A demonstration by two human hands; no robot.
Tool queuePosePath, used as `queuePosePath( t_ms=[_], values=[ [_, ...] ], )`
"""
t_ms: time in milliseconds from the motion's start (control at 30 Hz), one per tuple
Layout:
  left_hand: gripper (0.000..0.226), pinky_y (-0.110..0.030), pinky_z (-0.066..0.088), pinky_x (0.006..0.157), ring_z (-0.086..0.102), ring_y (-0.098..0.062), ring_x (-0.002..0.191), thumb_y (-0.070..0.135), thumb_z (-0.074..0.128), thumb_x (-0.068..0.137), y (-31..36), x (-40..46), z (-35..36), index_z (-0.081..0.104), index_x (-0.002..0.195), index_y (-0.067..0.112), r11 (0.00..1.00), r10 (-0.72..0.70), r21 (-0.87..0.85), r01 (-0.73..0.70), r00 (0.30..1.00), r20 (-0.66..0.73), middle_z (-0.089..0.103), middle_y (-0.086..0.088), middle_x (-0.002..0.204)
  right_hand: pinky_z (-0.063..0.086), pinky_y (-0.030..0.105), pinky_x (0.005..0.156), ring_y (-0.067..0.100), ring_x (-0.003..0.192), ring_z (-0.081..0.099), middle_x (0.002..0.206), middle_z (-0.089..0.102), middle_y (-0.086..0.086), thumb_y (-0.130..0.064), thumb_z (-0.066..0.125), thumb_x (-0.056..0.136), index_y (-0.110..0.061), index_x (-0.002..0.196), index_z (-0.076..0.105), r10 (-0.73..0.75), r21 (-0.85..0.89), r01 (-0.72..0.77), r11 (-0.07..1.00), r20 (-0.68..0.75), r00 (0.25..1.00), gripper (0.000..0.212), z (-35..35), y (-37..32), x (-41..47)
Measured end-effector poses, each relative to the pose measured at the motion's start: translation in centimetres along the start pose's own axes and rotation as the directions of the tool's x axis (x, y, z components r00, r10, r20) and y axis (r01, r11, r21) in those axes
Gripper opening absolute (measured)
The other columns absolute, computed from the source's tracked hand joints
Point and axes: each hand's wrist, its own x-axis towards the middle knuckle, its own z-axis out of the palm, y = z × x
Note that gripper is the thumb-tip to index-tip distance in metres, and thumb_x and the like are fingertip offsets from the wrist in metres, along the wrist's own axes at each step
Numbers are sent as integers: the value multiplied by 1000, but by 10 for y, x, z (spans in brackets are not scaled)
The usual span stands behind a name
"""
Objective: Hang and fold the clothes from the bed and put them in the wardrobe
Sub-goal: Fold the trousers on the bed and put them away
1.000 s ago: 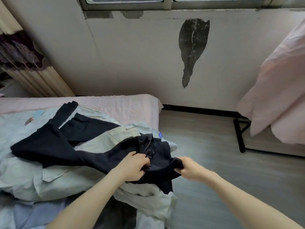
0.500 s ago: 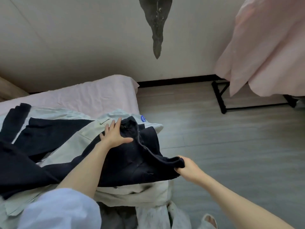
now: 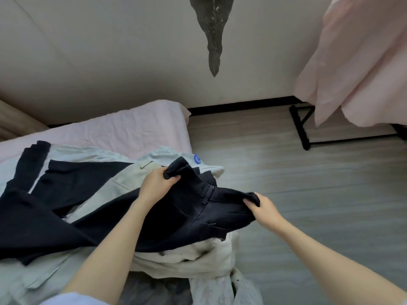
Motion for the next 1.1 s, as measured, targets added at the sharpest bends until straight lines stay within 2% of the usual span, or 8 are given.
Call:
queuePosePath(
  t_ms=[167, 333, 500, 567, 667, 800, 933, 1100],
  values=[
    [25, -32, 40, 60, 56, -20, 70, 31, 64, 85, 38, -49, -33, 56, 67, 16, 996, -65, -68, 51, 974, -215, 58, 1, 64, 40, 9, 56, 12, 75, 55, 81, 63, -3, -10, 51, 95, -19, 90, 60, -156, 48, 157, 986, -17, 988, 14, -29, -39, 0],
    [30, -30, 39, 60, 58, -22, 71, 32, 65, 86, 109, -99, -61, 61, 73, 5, 982, -49, -190, -17, 940, -337, 62, -9, 69, 37, 16, 61, 16, 73, 50, 79, 60, 4, -10, 51, 95, -3, 92, 61, -274, 103, 296, 950, -182, 944, 13, -101, -71, -16],
    [26, -31, 40, 61, 55, -21, 66, 28, 65, 86, 192, -149, -54, 60, 75, 6, 966, 57, -216, -139, 937, -346, 59, -7, 66, 38, 21, 64, 18, 74, 49, 77, 57, 3, -13, 49, 97, -12, 83, 58, -290, 168, 358, 918, -329, 899, 16, -184, -77, -53],
    [28, -30, 35, 58, 46, -17, 59, 26, 65, 87, 234, -170, -45, 54, 68, 8, 947, 111, -241, -211, 922, -372, 49, -1, 59, 40, 18, 63, 16, 73, 51, 78, 57, 3, -12, 50, 97, -12, 83, 58, -329, 181, 427, 886, -404, 854, 15, -225, -79, -77],
    [33, -26, 31, 58, 40, -14, 60, 26, 62, 89, 304, -200, -30, 49, 72, 2, 891, 183, -314, -328, 892, -414, 44, -1, 62, 40, 28, 66, 18, 69, 49, 74, 56, 7, -13, 52, 95, -10, 77, 57, -387, 157, 522, 838, -504, 772, 19, -286, -83, -113],
    [24, -37, 49, 74, 59, -18, 77, 31, 62, 90, 400, -234, 1, 61, 82, 7, 788, 233, -436, -435, 866, -442, 61, -2, 76, 35, 20, 56, 18, 65, 42, 67, 47, 8, -13, 54, 94, -1, 74, 53, -416, 164, 634, 756, -627, 658, 24, -355, -90, -167],
    [12, -33, 52, 85, 65, -16, 91, 31, 61, 91, 494, -269, 29, 66, 86, 21, 708, 305, -486, -512, 843, -443, 69, 0, 90, 39, 31, 63, 19, 67, 47, 70, 50, 8, -16, 54, 94, 3, 78, 55, -422, 193, 709, 678, -687, 591, 25, -421, -100, -219],
    [6, -38, 53, 90, 66, -20, 95, 22, 59, 93, 560, -297, 43, 64, 91, 23, 649, 338, -595, -474, 880, -333, 70, -2, 96, 37, 29, 59, 20, 66, 45, 69, 50, 9, -18, 54, 94, 9, 82, 54, -519, 99, 767, 634, -682, 516, 29, -476, -112, -265]
  ],
)
